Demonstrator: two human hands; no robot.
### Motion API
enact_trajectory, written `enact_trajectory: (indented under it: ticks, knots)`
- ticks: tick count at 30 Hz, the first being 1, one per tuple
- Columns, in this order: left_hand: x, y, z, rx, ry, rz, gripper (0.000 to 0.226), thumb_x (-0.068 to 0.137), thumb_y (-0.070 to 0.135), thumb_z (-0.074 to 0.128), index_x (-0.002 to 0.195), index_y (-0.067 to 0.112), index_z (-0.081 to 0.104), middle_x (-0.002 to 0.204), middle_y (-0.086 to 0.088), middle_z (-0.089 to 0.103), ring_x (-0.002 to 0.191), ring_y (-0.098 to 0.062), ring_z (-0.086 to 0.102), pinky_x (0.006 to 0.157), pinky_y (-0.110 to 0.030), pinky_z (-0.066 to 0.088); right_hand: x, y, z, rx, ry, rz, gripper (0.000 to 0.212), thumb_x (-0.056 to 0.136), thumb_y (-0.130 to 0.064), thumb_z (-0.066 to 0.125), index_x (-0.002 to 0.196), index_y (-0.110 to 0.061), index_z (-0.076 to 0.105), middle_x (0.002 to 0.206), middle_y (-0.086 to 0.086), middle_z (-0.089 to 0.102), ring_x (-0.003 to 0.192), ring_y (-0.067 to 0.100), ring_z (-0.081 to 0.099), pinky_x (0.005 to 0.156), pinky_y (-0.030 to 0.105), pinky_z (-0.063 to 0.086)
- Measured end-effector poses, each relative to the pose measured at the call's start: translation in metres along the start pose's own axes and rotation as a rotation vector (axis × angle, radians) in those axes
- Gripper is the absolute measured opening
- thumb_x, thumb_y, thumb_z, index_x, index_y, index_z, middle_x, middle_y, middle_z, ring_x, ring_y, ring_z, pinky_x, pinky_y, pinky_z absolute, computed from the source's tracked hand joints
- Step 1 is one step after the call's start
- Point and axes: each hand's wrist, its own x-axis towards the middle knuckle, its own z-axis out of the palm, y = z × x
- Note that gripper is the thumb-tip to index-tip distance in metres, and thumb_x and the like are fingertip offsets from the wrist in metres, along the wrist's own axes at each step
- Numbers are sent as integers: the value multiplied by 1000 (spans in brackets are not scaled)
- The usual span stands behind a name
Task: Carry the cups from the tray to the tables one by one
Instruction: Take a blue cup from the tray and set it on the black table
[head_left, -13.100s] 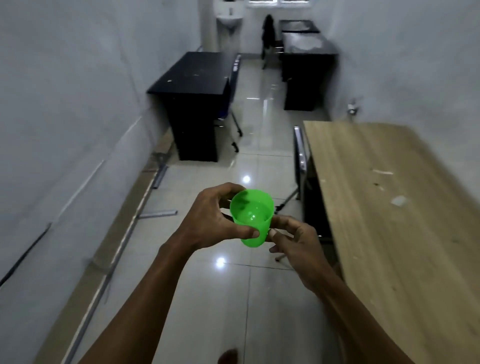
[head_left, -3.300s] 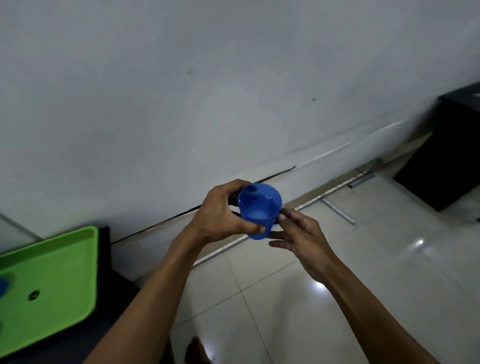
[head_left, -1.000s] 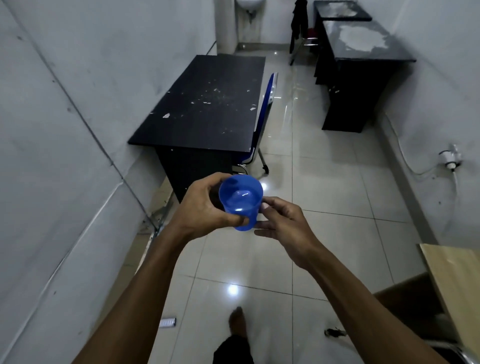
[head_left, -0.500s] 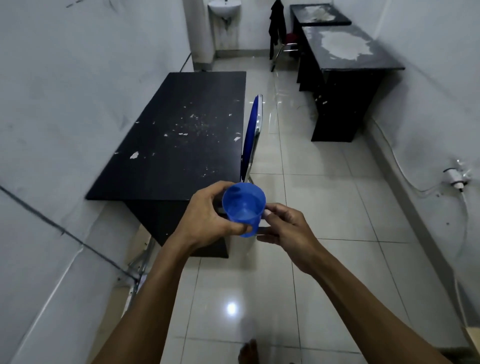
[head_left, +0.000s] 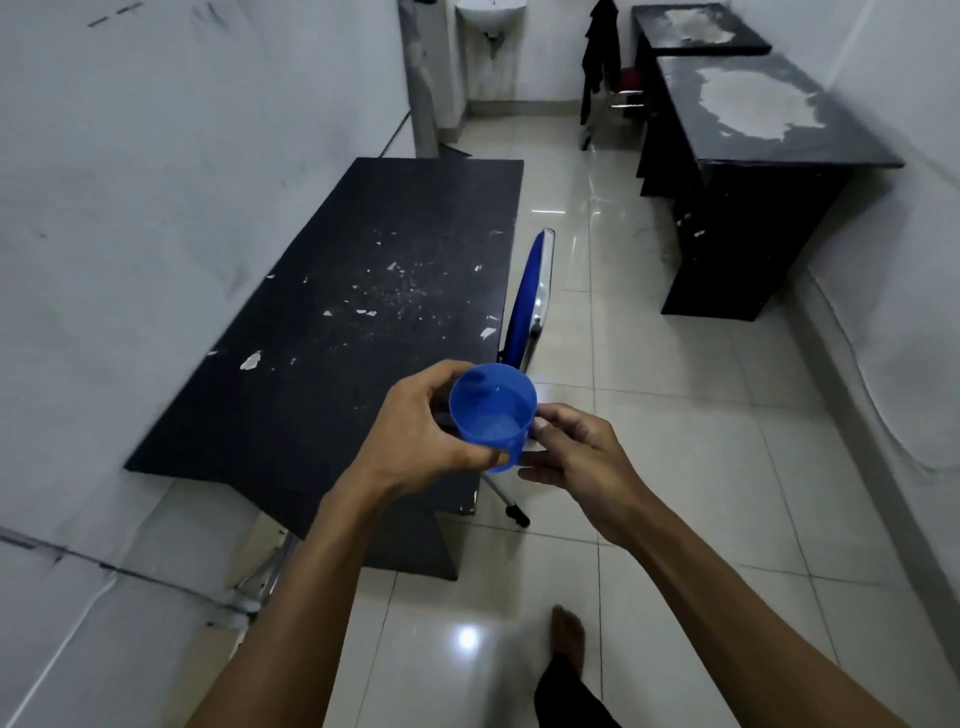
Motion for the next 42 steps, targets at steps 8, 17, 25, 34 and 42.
enact_trajectory:
  ticks: [8, 17, 25, 34, 42]
  knots:
    - [93, -4, -3, -13, 145, -77, 72, 53, 15, 94, 118, 27, 63, 109, 12, 70, 102, -7, 67, 82, -23, 58, 108, -41, -30, -18, -148, 16, 26, 102, -14, 44, 120, -15, 63, 104, 9, 74, 81, 16, 74, 72, 30, 61]
    - [152, -34, -12, -26, 276, -177, 70, 52, 15, 94, 115, 26, 65, 107, 13, 71, 100, -4, 68, 80, -20, 57, 199, -59, -25, -76, -291, 126, 26, 103, -18, 44, 121, -18, 62, 108, 6, 74, 93, 20, 75, 84, 45, 60]
    - [183, -79, -36, -83, 425, -277, 70, 52, 12, 93, 114, 28, 65, 107, 13, 71, 103, -4, 66, 86, -24, 56, 273, -65, 12, -153, -404, 194, 26, 103, -21, 42, 121, -21, 62, 104, -2, 76, 96, 14, 73, 91, 44, 57]
    - [190, -125, -58, -101, 618, -380, 72, 51, 9, 93, 116, 21, 64, 107, 9, 71, 102, -3, 67, 84, -16, 53, 325, -72, 64, -239, -578, 242, 26, 103, -20, 44, 118, -26, 65, 108, -3, 75, 92, 7, 73, 78, 27, 54]
    - [188, -157, -63, -99, 756, -519, 72, 51, 11, 91, 116, 26, 62, 107, 14, 69, 103, -2, 65, 85, -19, 53, 369, -63, 102, -324, -724, 300, 27, 102, -15, 47, 118, -24, 66, 112, 2, 73, 108, 17, 68, 92, 35, 54]
